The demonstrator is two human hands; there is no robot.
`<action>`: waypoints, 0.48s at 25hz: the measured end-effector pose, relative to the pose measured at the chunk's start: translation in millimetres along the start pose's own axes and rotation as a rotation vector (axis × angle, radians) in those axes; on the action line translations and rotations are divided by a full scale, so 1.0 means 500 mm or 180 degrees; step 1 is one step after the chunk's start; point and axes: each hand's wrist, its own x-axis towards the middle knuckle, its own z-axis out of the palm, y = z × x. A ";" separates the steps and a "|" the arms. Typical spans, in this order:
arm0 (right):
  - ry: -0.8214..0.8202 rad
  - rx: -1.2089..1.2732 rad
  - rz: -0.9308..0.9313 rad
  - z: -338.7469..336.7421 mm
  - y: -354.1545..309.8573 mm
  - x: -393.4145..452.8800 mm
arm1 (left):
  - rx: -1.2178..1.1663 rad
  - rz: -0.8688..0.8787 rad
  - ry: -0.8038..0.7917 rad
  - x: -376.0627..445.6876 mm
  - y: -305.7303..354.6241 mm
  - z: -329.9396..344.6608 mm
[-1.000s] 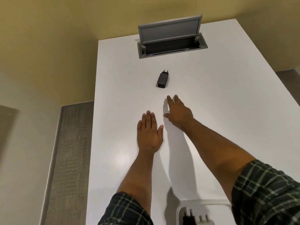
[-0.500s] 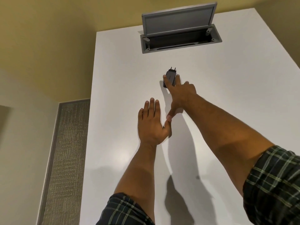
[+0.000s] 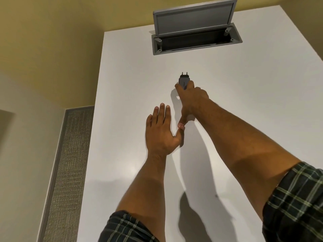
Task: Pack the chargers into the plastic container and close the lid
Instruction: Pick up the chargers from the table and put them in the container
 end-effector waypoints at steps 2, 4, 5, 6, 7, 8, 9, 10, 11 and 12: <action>0.0084 0.0135 0.0012 0.003 0.006 -0.015 | -0.0010 -0.0011 0.0032 -0.001 0.000 0.001; 0.0205 0.0294 0.0036 0.011 0.014 -0.033 | -0.0016 -0.0006 0.0042 -0.002 -0.001 0.005; 0.0271 0.0342 0.0063 0.016 0.018 -0.043 | -0.0028 -0.0002 0.0045 -0.001 -0.003 0.006; 0.0347 0.0365 0.0093 0.022 0.021 -0.055 | -0.0035 -0.0006 0.0050 -0.002 -0.003 0.007; 0.0427 0.0387 0.0117 0.029 0.024 -0.067 | -0.0039 -0.0013 0.0054 -0.003 -0.002 0.007; 0.0508 0.0421 0.0129 0.035 0.027 -0.078 | -0.0060 -0.0013 0.0060 -0.003 -0.001 0.007; 0.0587 0.0450 0.0128 0.042 0.029 -0.091 | -0.0107 -0.0003 0.0069 -0.004 0.000 0.007; 0.0666 0.0459 0.0119 0.050 0.029 -0.102 | -0.0165 0.0013 0.0080 -0.007 0.001 0.008; 0.0735 0.0459 0.0104 0.058 0.028 -0.113 | -0.0231 0.0036 0.0082 -0.011 0.002 0.008; 0.0775 0.0460 0.0084 0.067 0.026 -0.123 | -0.0289 0.0061 0.0059 -0.013 0.002 0.010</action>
